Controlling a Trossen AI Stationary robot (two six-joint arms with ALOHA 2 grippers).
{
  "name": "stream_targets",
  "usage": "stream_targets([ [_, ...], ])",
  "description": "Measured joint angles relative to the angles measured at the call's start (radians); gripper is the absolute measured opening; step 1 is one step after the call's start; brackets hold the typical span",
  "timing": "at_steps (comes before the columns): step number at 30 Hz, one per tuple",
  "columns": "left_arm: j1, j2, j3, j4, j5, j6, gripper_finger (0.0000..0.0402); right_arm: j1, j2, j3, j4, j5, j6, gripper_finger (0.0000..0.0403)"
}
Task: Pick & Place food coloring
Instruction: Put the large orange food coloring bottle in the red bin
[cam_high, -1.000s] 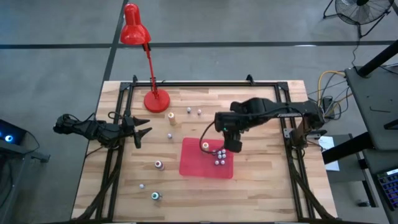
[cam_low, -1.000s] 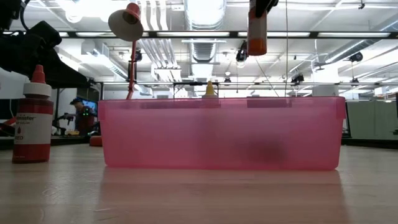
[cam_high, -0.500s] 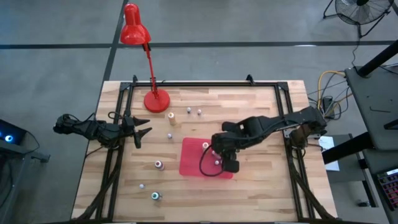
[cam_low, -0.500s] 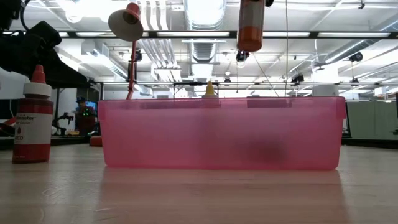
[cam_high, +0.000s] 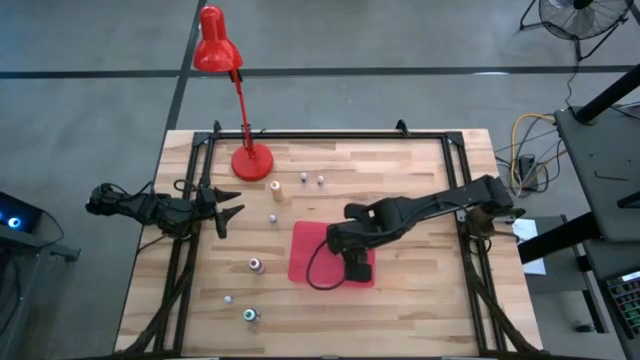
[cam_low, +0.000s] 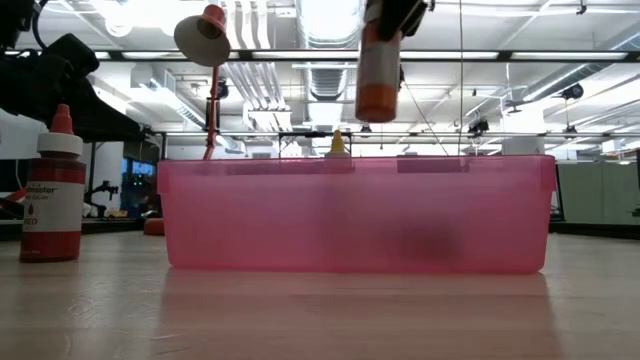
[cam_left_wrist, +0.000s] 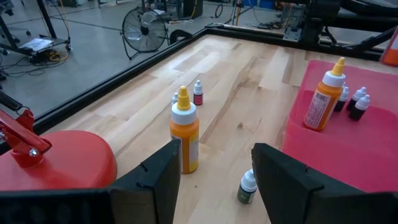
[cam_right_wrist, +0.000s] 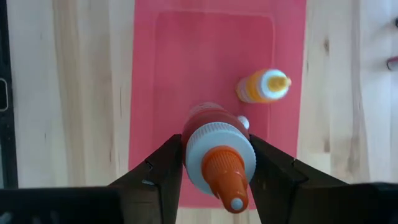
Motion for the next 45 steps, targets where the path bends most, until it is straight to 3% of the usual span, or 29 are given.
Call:
stream_targets([
  [9,0.0,0.0,0.0,0.0,0.0,0.0,0.017,-0.022,0.133,0.095,0.001,0.0,-0.011,0.0141],
  [22,0.0,0.0,0.0,0.0,0.0,0.0,0.017,-0.044,0.208,0.091,0.017,0.0,0.019,0.0141],
  [35,0.0,0.0,0.0,0.0,0.0,0.0,0.017,-0.036,0.215,0.071,0.052,0.009,0.233,0.0141],
  [45,0.0,0.0,0.0,0.0,0.0,0.0,0.017,-0.032,0.215,0.018,0.112,0.017,0.495,0.0141],
])
